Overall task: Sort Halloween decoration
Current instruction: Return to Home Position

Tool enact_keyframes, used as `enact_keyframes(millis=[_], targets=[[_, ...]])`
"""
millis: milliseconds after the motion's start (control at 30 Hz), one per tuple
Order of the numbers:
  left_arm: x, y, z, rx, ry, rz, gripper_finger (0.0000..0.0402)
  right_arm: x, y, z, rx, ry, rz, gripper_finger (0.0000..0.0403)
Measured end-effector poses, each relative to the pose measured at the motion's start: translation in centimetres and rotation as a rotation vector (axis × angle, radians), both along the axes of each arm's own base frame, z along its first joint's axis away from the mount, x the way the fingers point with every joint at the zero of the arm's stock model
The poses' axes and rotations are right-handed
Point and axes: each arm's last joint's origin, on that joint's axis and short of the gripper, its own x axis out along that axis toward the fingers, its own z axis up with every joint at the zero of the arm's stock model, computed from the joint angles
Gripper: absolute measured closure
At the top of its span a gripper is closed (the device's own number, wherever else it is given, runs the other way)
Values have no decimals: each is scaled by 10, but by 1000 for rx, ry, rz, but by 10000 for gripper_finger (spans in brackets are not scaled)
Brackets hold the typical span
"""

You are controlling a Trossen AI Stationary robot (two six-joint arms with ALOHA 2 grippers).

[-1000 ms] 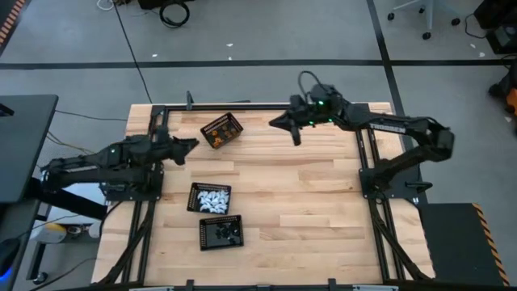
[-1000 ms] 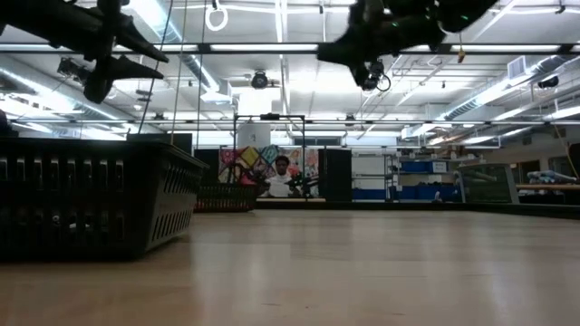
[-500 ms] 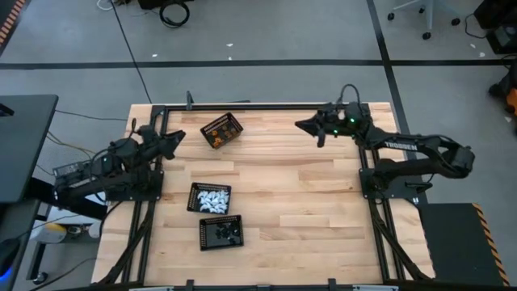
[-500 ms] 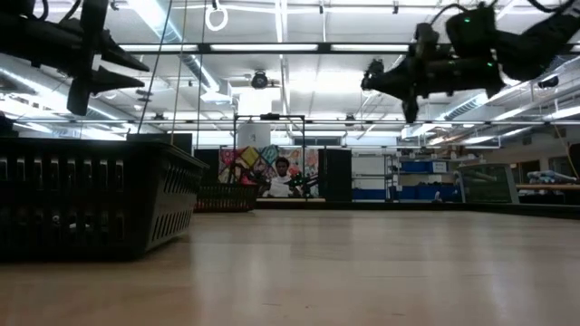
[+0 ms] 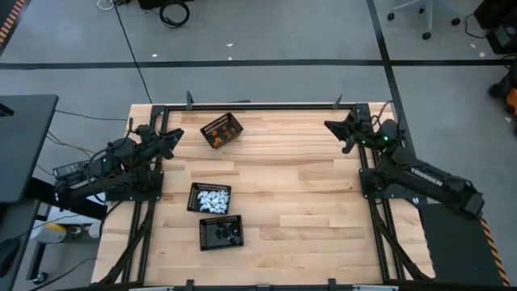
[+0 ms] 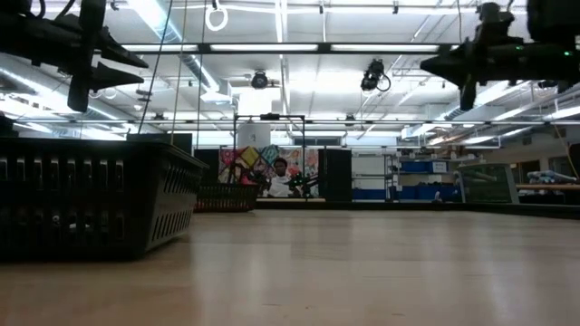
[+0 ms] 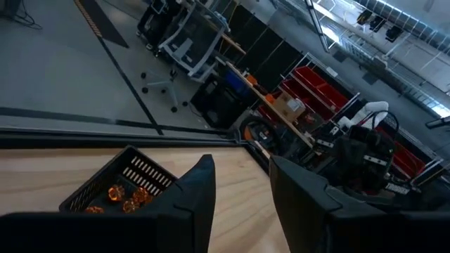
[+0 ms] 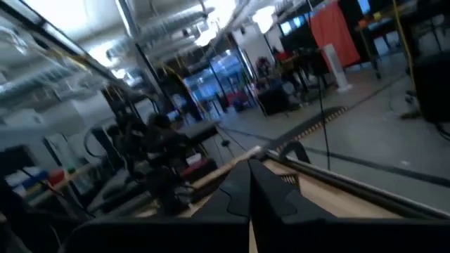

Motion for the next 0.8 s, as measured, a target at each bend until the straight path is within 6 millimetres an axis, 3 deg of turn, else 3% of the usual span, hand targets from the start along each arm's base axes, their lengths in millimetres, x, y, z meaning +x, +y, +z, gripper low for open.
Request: enact_keyframes(millis=[133, 333, 800], targets=[[2, 0, -2, -1, -11, -1, 260, -8, 6, -11, 13, -47, -11, 398], [18, 4, -30, -17, -122, -47, 260, -11, 8, -44, 118, -54, -20, 398], [21, 4, -54, -146, 21, -80, 260, -13, 5, -48, 158, -31, -86, 395]])
